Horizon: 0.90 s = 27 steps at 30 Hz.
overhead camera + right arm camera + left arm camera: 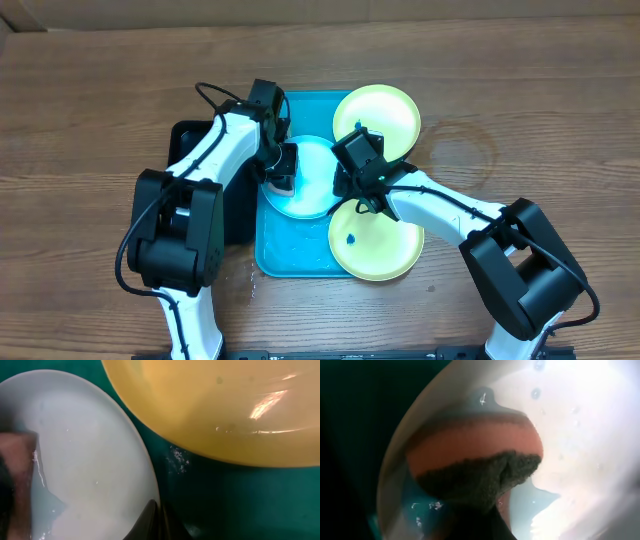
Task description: Clean dirty plates on tray and stack at the side
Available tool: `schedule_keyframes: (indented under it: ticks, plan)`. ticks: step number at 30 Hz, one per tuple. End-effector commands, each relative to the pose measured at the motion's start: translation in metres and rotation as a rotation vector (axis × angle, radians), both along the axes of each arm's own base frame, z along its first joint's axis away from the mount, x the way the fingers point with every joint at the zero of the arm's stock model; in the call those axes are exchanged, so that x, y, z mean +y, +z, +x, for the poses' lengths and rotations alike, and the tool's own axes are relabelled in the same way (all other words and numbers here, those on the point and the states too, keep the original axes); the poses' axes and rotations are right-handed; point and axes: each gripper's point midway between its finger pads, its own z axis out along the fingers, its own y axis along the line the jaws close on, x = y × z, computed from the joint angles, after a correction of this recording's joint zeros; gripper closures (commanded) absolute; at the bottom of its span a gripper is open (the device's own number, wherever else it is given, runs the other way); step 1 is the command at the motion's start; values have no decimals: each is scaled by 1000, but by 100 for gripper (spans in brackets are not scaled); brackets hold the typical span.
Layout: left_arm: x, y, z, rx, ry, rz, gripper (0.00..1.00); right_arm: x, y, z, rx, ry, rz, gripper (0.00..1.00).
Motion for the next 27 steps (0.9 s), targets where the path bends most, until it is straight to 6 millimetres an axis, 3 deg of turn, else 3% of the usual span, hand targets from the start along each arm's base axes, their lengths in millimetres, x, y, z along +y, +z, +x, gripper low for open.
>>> schedule_keyframes:
  ticks: [1,8,13,18,27]
  plan:
    - [-42,-8,-20,98,-99,-244,96,0,-4,0,5,3,-1,96]
    - [-72,28,-13,84,-147,-491,96,4,-4,0,8,11,16,96]
    - [-71,63,7,32,-150,-488,96,4,-4,0,11,12,16,96]
    - [-62,86,23,-44,-141,-391,96,4,-4,-1,12,12,15,96]
    - [-37,72,22,-78,-107,-54,96,4,-4,-1,12,12,15,96]
